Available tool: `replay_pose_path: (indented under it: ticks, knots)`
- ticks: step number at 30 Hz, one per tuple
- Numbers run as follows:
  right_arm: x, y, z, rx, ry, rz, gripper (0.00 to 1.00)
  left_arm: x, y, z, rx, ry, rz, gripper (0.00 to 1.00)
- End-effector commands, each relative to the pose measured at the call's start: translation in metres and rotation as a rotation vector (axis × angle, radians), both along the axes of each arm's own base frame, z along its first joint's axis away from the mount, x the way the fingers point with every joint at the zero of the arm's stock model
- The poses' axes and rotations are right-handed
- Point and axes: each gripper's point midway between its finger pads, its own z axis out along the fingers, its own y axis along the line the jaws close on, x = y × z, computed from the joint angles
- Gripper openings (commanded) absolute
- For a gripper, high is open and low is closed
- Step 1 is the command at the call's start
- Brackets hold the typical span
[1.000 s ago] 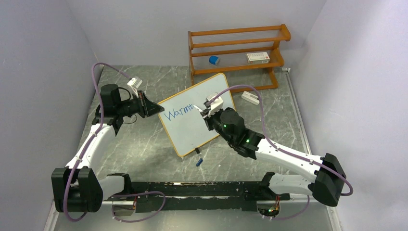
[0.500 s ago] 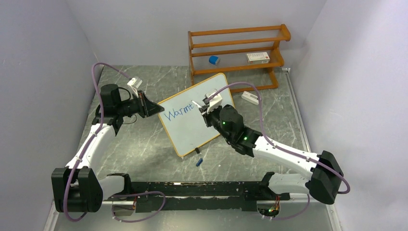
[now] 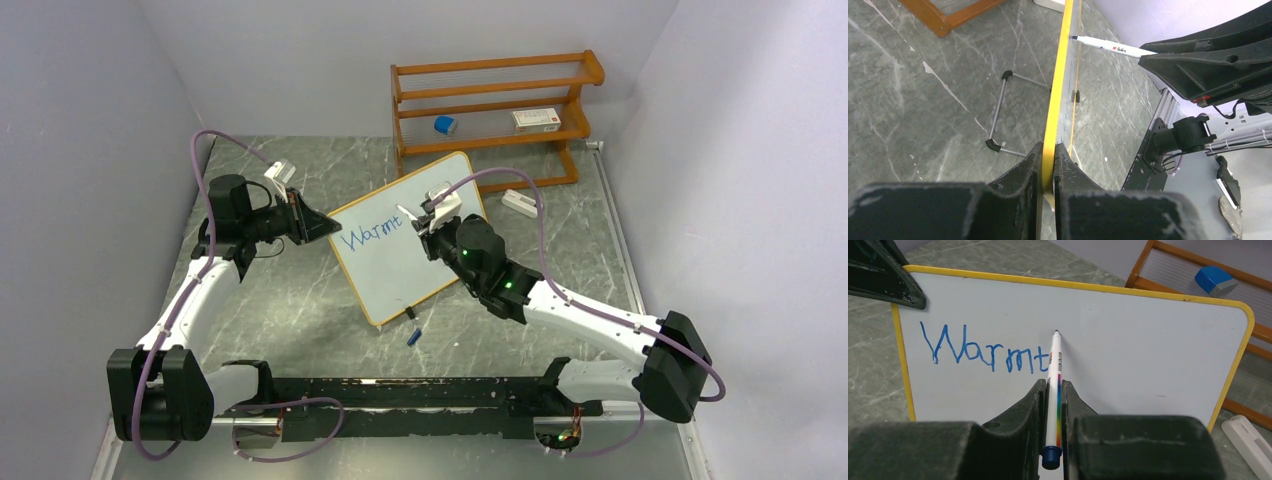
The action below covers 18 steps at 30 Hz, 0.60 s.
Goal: Write a sentence on the whiteboard
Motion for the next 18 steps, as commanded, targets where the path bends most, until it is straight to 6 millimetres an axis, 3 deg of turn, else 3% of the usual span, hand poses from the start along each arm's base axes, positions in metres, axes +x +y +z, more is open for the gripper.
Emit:
replay_pose_path:
  ticks: [1, 18]
  knots:
    - [0.001, -0.002, 0.003, -0.003, 0.008, -0.005, 0.0, 0.009, 0.01, -0.015, 0.051, 0.02, 0.053, 0.05]
    - [-0.012, -0.014, -0.025, -0.055, 0.102, -0.002, 0.0, 0.008, 0.01, -0.014, 0.05, 0.018, 0.053, 0.05]
